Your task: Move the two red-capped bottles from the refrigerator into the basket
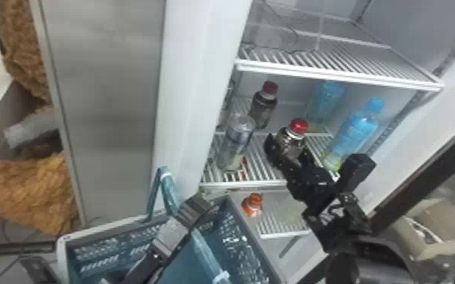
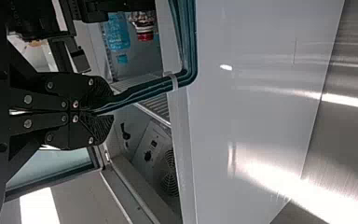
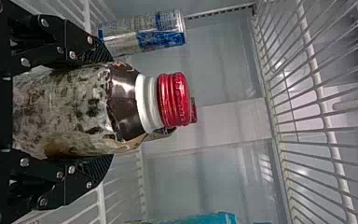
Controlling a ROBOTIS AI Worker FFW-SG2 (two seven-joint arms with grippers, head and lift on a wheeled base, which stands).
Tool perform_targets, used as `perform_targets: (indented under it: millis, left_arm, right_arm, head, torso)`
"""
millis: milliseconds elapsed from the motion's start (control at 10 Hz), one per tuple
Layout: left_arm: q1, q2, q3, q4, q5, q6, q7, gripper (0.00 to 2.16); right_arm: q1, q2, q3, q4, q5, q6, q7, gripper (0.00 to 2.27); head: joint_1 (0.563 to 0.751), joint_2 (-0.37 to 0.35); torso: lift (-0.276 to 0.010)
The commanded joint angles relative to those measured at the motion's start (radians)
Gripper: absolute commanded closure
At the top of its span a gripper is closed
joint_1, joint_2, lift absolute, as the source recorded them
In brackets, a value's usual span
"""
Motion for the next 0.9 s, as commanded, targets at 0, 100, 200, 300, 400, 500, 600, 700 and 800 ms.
perform_targets:
  millis: [0, 100, 200, 300, 400, 500, 600, 700, 800]
  left_arm:
    - [0.000, 0.000, -0.001, 0.000, 0.000, 0.000, 0.000, 1.20]
    - [0.000, 0.000, -0.001, 0.000, 0.000, 0.000, 0.000, 1.20]
    - [0.000, 0.000, -0.001, 0.000, 0.000, 0.000, 0.000, 1.20]
    - [0.000, -0.002, -0.001, 0.000, 0.000, 0.000, 0.000, 1.20]
    - [0.000, -0.002, -0.001, 0.000, 0.000, -0.002, 0.000, 1.20]
    - [0.000, -0.002, -0.003, 0.000, 0.000, -0.002, 0.000, 1.20]
    - [0.000, -0.002, -0.003, 0.000, 0.000, -0.002, 0.000, 1.20]
    - [0.000, -0.002, -0.003, 0.000, 0.000, -0.002, 0.000, 1.20]
    - [0.000, -0.002, -0.003, 0.000, 0.000, -0.002, 0.000, 1.20]
  right_arm:
    - [0.019, -0.006, -0.002, -0.045, 0.012, 0.002, -0.002, 1.07]
    - [0.041, -0.004, -0.010, -0.077, 0.010, 0.002, -0.002, 1.09]
    - [0.085, -0.001, -0.026, -0.141, 0.000, 0.027, -0.011, 1.09]
    - [0.137, 0.006, -0.046, -0.217, -0.008, 0.069, -0.018, 1.09]
    - [0.188, 0.013, -0.066, -0.286, -0.008, 0.118, -0.020, 1.09]
    - [0.240, 0.017, -0.084, -0.352, -0.020, 0.155, -0.020, 1.09]
    - [0.281, 0.017, -0.094, -0.401, -0.046, 0.187, -0.020, 1.09]
    - [0.323, 0.017, -0.100, -0.460, -0.064, 0.216, -0.020, 1.09]
    - [0.370, 0.017, -0.106, -0.521, -0.096, 0.253, -0.018, 1.09]
  head:
    - [0.695, -0.350]
    - [0.695, -0.350]
    - [0.695, -0.350]
    - [0.695, -0.350]
    - [0.695, -0.350]
    - [0.695, -0.350]
    - [0.695, -0.350]
    - [0.695, -0.350]
    - [0.695, -0.350]
  torso:
    - [0.000]
    - [0.000]
    - [0.000]
    - [0.000]
    - [0.000]
    - [0.000]
    - [0.000]
    - [0.000]
    - [0.000]
